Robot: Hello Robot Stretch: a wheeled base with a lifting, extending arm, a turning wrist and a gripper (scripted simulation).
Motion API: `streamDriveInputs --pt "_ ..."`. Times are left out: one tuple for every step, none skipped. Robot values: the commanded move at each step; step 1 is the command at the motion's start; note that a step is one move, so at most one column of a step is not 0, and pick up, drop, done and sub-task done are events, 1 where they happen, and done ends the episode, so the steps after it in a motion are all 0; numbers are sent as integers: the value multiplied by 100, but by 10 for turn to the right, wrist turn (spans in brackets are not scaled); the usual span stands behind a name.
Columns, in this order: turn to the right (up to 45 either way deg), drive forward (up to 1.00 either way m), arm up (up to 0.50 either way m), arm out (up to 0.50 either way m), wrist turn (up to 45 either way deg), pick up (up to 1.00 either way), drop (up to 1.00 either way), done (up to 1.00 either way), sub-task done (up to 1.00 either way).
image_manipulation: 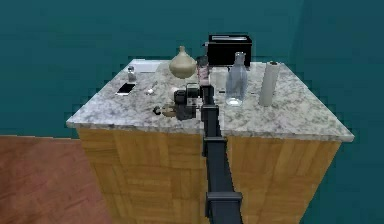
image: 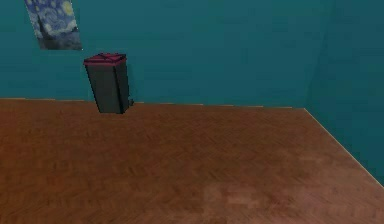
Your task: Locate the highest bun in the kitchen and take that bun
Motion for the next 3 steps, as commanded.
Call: streamDriveInputs --pt "0 0 0 0 0 100 0 0 0" --pt "0 0 10 0 0 0 0 0 0" --pt "0 0 0 0 0 0 0 100 0"
